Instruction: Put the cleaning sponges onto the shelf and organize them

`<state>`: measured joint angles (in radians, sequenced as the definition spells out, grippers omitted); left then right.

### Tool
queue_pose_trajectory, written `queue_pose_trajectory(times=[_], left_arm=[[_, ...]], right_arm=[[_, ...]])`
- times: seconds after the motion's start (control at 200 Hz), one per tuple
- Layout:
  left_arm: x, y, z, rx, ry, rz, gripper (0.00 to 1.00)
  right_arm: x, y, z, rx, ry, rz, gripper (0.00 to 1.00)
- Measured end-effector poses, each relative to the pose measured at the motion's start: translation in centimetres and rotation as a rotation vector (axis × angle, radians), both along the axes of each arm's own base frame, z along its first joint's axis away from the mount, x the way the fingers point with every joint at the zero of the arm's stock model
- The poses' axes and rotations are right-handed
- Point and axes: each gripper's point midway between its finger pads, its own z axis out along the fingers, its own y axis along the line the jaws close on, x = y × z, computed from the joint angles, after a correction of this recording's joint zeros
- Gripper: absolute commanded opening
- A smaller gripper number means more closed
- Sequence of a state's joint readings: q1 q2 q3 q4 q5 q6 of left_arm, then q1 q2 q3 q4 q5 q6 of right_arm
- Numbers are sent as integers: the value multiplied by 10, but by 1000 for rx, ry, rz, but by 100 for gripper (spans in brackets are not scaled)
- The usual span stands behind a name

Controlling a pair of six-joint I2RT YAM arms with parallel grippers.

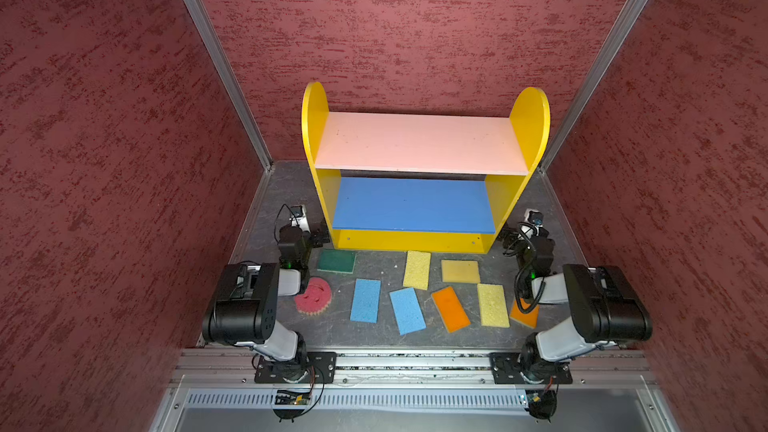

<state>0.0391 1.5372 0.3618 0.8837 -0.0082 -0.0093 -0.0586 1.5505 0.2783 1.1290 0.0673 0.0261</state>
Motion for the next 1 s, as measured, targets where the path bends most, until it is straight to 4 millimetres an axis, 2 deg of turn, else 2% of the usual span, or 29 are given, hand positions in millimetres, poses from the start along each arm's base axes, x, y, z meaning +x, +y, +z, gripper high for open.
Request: queue_pose_trajectory(times=[0.842, 0.907, 0.997], left_arm=[[0, 0, 0, -1, 10, 1, 99], [-1, 1, 3, 13, 24, 19, 100], [-3, 4, 20, 50, 17, 65, 99]], right_arm=[[-1, -1, 1, 8, 3, -2, 99], [-5, -3, 13, 10, -10, -18, 99], [-14, -9, 51, 17, -101, -84, 99]])
